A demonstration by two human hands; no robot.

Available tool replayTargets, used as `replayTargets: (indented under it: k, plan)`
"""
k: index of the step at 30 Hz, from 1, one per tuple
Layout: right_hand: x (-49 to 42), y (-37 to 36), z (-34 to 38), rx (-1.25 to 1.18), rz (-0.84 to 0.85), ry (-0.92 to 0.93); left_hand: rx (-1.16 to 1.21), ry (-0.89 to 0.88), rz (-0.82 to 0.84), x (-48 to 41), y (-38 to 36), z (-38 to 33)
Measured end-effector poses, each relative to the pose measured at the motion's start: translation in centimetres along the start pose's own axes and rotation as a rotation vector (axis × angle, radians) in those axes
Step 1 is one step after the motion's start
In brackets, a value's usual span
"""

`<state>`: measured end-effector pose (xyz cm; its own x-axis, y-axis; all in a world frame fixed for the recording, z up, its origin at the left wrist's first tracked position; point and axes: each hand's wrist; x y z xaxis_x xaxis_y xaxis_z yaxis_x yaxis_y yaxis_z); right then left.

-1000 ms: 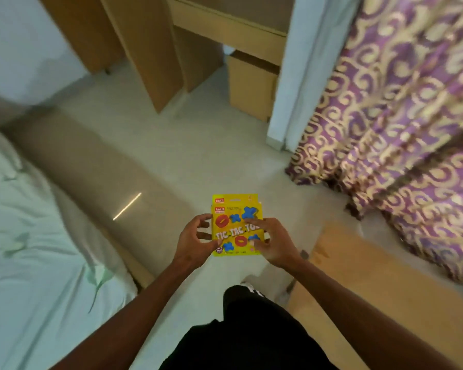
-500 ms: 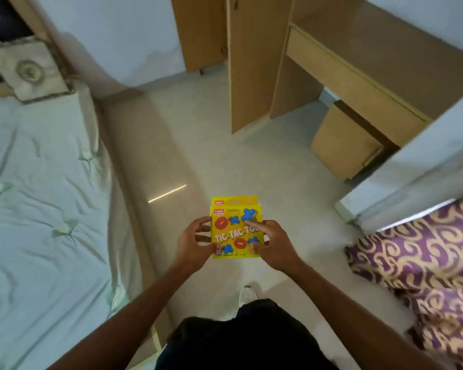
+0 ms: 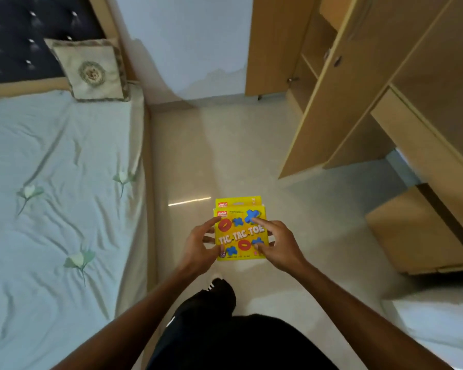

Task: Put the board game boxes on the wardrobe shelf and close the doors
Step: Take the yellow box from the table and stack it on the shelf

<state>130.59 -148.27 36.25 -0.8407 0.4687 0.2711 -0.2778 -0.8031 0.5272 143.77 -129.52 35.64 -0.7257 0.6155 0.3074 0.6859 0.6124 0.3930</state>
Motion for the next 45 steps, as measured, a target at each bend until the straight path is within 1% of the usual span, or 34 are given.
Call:
replayTargets:
  k: [5,10,16,22,27,30,32,35,39,42,45]
  plan:
    - [-11.3,2.0,3.7,0.016,-0.009,0.001,0.009,-0.012,0.021,-11.2,4.3,-2.7]
    - [-22.8,4.1,6.1,-0.004,0.013,0.001,0.037,-0.005,0.003,-22.0,7.6,-5.2]
    - [-40.4,7.3,8.7,-0.032,0.028,0.015,0.061,0.012,-0.042,-38.2,11.3,-8.7]
    - [-55.0,10.9,11.8,-0.015,0.05,0.043,0.077,0.026,-0.077,-51.9,14.8,-13.5]
    - [-67.2,13.9,14.0,-0.038,0.019,0.037,0.065,0.027,-0.064,-64.2,17.8,-17.0]
    - [-73.3,15.4,14.7,-0.042,-0.027,0.035,0.041,0.014,-0.014,-71.4,19.4,-18.8]
    - [-77.9,16.7,15.0,-0.061,-0.094,0.003,0.017,-0.018,0.034,-77.2,20.3,-20.4]
    - [-82.2,18.6,15.8,-0.081,-0.173,-0.024,-0.037,-0.062,0.103,-83.6,21.2,-23.2]
    - [-87.2,22.3,16.7,-0.166,-0.335,-0.083,-0.084,-0.159,0.234,-92.7,21.2,-28.2]
    - [-89.8,26.2,16.8,-0.205,-0.464,-0.128,-0.079,-0.194,0.337,-98.6,19.3,-32.3]
    - [-92.0,31.0,16.2,-0.229,-0.578,-0.148,-0.073,-0.257,0.421,-103.6,16.0,-37.1]
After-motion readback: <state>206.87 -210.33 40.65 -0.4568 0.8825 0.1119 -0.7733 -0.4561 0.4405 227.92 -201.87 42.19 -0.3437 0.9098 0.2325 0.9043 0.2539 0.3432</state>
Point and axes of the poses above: each hand's wrist, its own x-axis away from the middle knuckle, its own y-axis out of the back of the hand, z = x × y, and after that the axes turned 2 degrees about z, right-handed
